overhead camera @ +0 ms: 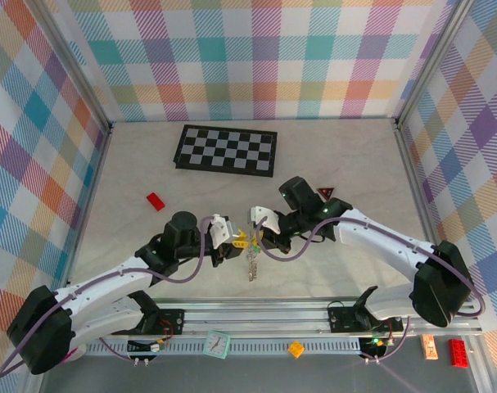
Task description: Put the keys on the keyring
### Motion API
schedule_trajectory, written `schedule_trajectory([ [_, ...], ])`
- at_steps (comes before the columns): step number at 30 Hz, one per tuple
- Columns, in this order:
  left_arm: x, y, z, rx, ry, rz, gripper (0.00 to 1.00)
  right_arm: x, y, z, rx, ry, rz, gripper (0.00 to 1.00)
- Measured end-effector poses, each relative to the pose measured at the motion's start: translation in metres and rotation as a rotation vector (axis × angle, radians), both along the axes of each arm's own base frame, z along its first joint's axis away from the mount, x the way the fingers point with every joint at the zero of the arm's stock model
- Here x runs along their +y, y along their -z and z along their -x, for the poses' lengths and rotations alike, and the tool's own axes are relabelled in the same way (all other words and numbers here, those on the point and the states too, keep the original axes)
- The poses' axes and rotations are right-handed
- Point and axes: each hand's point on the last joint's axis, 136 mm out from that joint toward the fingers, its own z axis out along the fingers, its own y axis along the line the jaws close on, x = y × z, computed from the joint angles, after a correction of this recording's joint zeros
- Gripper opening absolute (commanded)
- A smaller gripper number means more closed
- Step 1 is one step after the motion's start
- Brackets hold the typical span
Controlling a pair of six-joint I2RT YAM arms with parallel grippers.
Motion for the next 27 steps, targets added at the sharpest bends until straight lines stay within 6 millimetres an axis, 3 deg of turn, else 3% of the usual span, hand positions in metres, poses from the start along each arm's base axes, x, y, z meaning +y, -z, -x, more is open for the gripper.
schedule_trajectory([
  [9,-0.003,0.007,0.001,0.017,0.025,-0.035,0.21,0.004,0.000,0.005,-0.049,-0.042,0.074,0.00],
  [15,-0.003,0.009,0.004,0.024,0.044,-0.043,0.01,0.006,0.001,0.004,-0.058,-0.043,0.094,0.00],
  [20,-0.003,0.009,0.006,0.019,0.057,-0.041,0.00,0.003,0.000,0.001,-0.053,-0.014,0.075,0.24],
  [27,-0.002,0.008,0.007,0.000,0.048,0.000,0.00,-0.015,-0.010,-0.003,-0.019,0.070,-0.017,0.30],
])
